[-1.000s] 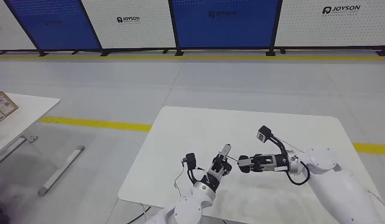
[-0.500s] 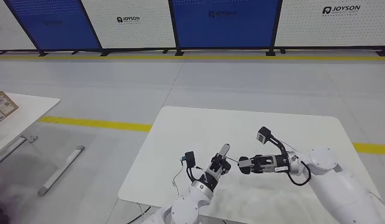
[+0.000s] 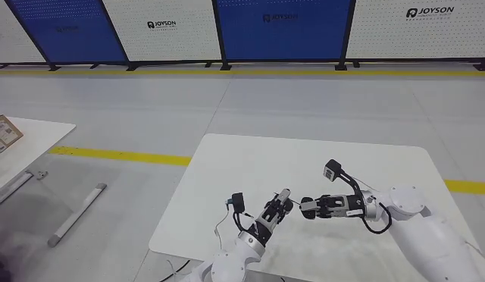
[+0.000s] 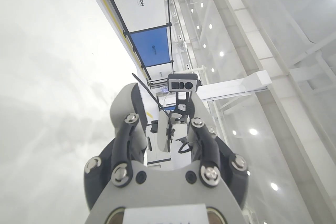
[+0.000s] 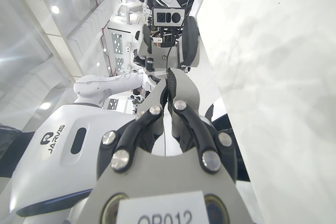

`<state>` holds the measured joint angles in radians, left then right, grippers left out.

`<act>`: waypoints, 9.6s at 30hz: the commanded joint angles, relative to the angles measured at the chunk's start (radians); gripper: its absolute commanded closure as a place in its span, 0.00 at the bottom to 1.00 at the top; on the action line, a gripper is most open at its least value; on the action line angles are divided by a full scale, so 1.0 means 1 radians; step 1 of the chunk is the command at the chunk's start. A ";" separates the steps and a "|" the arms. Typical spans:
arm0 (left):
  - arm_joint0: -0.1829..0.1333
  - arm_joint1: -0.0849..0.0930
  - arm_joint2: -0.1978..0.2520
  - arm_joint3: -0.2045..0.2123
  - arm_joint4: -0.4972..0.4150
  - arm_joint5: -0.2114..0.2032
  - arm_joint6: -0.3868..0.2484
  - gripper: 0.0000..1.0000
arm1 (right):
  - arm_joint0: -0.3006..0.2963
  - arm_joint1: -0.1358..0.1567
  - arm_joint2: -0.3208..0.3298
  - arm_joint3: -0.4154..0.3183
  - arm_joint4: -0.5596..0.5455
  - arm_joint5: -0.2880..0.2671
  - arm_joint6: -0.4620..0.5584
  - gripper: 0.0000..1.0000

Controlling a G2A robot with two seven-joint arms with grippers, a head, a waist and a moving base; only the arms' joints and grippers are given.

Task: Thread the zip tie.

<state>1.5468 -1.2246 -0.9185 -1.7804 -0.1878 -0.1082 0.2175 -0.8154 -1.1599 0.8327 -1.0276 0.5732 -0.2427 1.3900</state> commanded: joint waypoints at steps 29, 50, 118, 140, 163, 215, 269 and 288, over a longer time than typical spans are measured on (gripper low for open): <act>0.018 -0.007 -0.033 -0.013 0.008 0.008 -0.073 0.87 | 0.000 0.000 0.000 0.000 0.000 0.000 0.000 1.00; 0.047 -0.016 -0.045 -0.040 0.053 0.063 -0.003 1.00 | -0.073 0.028 0.085 -0.061 0.005 -0.012 -0.047 0.00; 0.101 -0.053 -0.106 -0.309 0.056 0.082 0.197 1.00 | -0.145 0.060 0.179 -0.125 -0.029 -0.032 -0.109 0.00; 0.085 -0.053 -0.081 -0.071 0.432 0.111 0.181 1.00 | -0.145 0.060 0.179 -0.125 -0.029 -0.032 -0.109 0.00; 0.032 -0.041 -0.105 0.011 0.568 0.222 -0.043 1.00 | -0.145 0.060 0.179 -0.125 -0.029 -0.032 -0.109 0.00; 0.095 -0.041 -0.248 -0.279 -0.132 -0.054 -0.209 1.00 | -0.145 0.060 0.179 -0.125 -0.029 -0.032 -0.109 0.00; 0.023 -0.046 -0.188 0.001 0.134 -0.044 -0.180 1.00 | -0.097 0.141 0.312 -0.251 -0.403 0.210 -0.030 0.00; 0.023 -0.046 -0.188 0.001 0.134 -0.044 -0.180 1.00 | -0.051 0.181 0.261 -0.296 -0.575 0.243 0.000 0.00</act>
<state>1.5693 -1.2706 -1.1060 -1.7795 -0.0543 -0.1517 0.0380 -0.8649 -0.9785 1.0924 -1.3224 -0.0018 0.0011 1.3899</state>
